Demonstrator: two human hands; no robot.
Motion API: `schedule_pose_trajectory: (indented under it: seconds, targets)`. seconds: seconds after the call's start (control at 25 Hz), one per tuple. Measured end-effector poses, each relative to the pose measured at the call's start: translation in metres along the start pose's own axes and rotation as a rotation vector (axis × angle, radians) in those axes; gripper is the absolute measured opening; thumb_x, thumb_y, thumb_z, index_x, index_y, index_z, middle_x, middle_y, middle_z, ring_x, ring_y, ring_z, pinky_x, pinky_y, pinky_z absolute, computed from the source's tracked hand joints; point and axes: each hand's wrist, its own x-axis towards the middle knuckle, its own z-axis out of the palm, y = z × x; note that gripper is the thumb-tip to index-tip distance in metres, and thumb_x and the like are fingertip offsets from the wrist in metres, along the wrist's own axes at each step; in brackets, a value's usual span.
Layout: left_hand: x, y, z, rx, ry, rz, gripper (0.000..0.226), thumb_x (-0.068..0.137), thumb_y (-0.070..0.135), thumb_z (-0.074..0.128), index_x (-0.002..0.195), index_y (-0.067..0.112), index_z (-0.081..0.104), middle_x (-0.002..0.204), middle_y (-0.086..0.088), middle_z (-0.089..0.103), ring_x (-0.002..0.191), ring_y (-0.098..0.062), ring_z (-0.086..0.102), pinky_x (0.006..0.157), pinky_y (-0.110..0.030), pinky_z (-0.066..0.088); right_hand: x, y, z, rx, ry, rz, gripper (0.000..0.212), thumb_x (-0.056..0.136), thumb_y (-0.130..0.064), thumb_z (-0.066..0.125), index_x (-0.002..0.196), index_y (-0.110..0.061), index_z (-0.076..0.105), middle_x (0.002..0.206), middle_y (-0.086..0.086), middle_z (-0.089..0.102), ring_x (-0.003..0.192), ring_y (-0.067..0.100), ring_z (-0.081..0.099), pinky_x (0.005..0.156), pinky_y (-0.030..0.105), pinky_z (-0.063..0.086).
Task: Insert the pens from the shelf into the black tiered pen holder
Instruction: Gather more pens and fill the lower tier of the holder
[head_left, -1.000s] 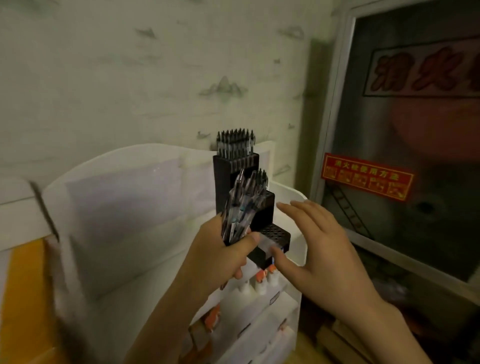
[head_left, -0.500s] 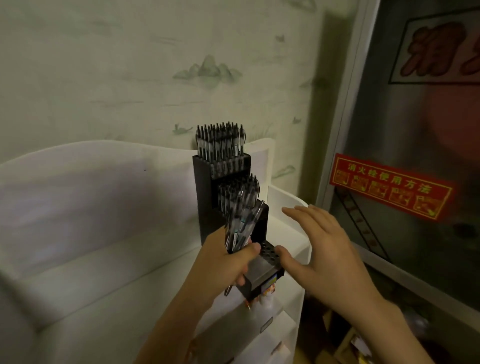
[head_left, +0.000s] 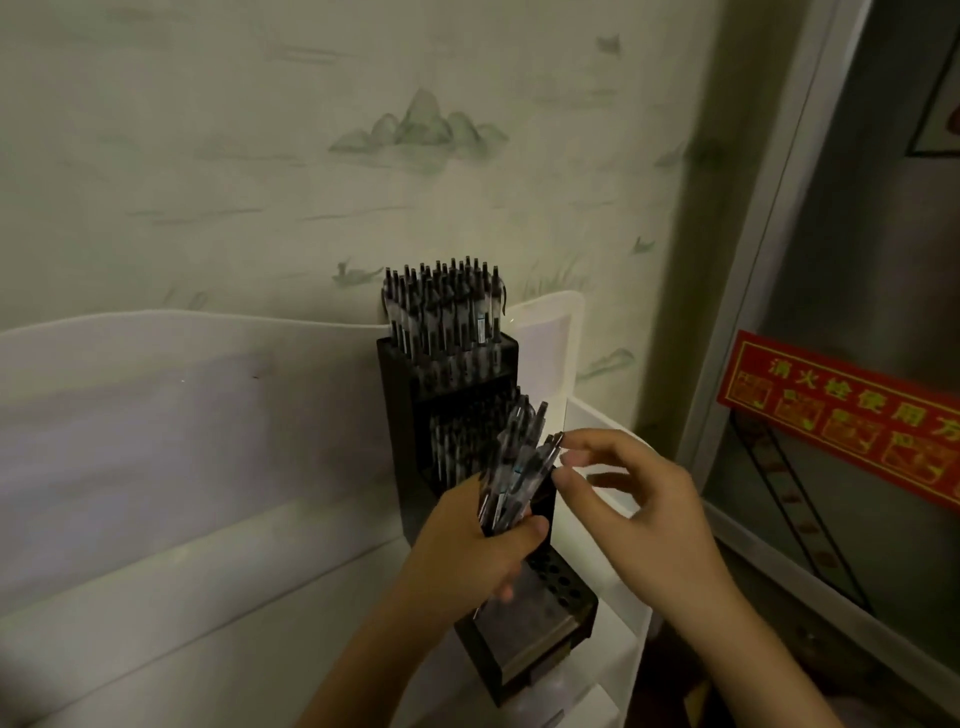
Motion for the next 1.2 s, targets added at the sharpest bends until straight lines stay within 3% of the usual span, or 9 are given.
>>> schedule_pose_trajectory:
  seconds: [0.12, 0.28, 0.4, 0.6, 0.72, 0.92, 1.2]
  targets:
    - [0.014, 0.002, 0.009, 0.0, 0.011, -0.004, 0.011, 0.09, 0.021, 0.065, 0.091, 0.03, 0.059, 0.053, 0.011, 0.06, 0.046, -0.01, 0.055, 0.049, -0.022, 0.049, 0.019, 0.008, -0.001, 0.165, -0.095, 0.04, 0.01, 0.081, -0.018, 0.073, 0.09, -0.02, 0.072, 0.082, -0.005, 0.07, 0.083, 0.012, 0.066, 0.075, 0.027, 0.056]
    - [0.03, 0.002, 0.021, -0.012, 0.066, -0.057, 0.016, 0.089, 0.02, 0.067, 0.092, 0.034, 0.058, 0.061, 0.008, 0.058, 0.046, -0.005, 0.054, 0.048, -0.021, 0.05, 0.039, 0.018, -0.008, 0.296, -0.16, 0.176, 0.003, 0.078, -0.014, 0.075, 0.079, -0.011, 0.075, 0.072, 0.0, 0.072, 0.068, 0.008, 0.067, 0.066, 0.017, 0.053]
    - [0.039, 0.005, 0.028, -0.008, 0.086, -0.072, 0.015, 0.087, 0.019, 0.069, 0.091, 0.03, 0.059, 0.064, 0.005, 0.058, 0.045, -0.003, 0.054, 0.048, -0.019, 0.048, 0.056, 0.02, -0.019, 0.474, -0.182, 0.297, 0.012, 0.075, -0.015, 0.071, 0.085, -0.009, 0.075, 0.077, 0.006, 0.075, 0.07, 0.013, 0.07, 0.066, 0.017, 0.055]
    - [0.043, 0.009, 0.026, 0.06, 0.177, -0.099, 0.009, 0.088, 0.022, 0.068, 0.09, 0.023, 0.059, 0.059, 0.007, 0.057, 0.042, -0.002, 0.055, 0.046, -0.019, 0.049, 0.093, 0.018, -0.047, 0.662, 0.016, 0.34, 0.016, 0.083, -0.01, 0.064, 0.096, -0.003, 0.071, 0.083, 0.015, 0.074, 0.074, 0.021, 0.071, 0.071, 0.027, 0.06]
    - [0.039, 0.013, 0.023, 0.027, 0.265, -0.088, 0.01, 0.088, 0.021, 0.067, 0.087, 0.026, 0.059, 0.055, 0.011, 0.06, 0.043, -0.005, 0.056, 0.046, -0.022, 0.05, 0.111, 0.022, -0.056, 0.562, 0.056, 0.23, 0.015, 0.087, -0.007, 0.063, 0.1, -0.005, 0.071, 0.083, 0.011, 0.075, 0.076, 0.02, 0.072, 0.072, 0.025, 0.06]
    - [0.032, 0.022, 0.017, -0.008, 0.331, -0.038, 0.013, 0.089, 0.016, 0.066, 0.086, 0.027, 0.059, 0.054, 0.018, 0.061, 0.046, -0.003, 0.056, 0.045, -0.022, 0.049, 0.113, 0.052, -0.027, 0.151, -0.023, 0.018, 0.012, 0.084, -0.015, 0.07, 0.094, -0.02, 0.073, 0.082, -0.004, 0.074, 0.08, 0.015, 0.07, 0.081, 0.036, 0.058]
    - [0.023, 0.022, 0.009, -0.025, 0.376, -0.03, 0.013, 0.089, 0.013, 0.065, 0.081, 0.018, 0.057, 0.047, 0.011, 0.056, 0.038, -0.004, 0.051, 0.043, -0.02, 0.045, 0.116, 0.07, -0.005, 0.026, -0.115, -0.077, 0.017, 0.087, -0.015, 0.069, 0.095, -0.03, 0.068, 0.085, -0.02, 0.069, 0.083, -0.006, 0.064, 0.073, 0.002, 0.045]
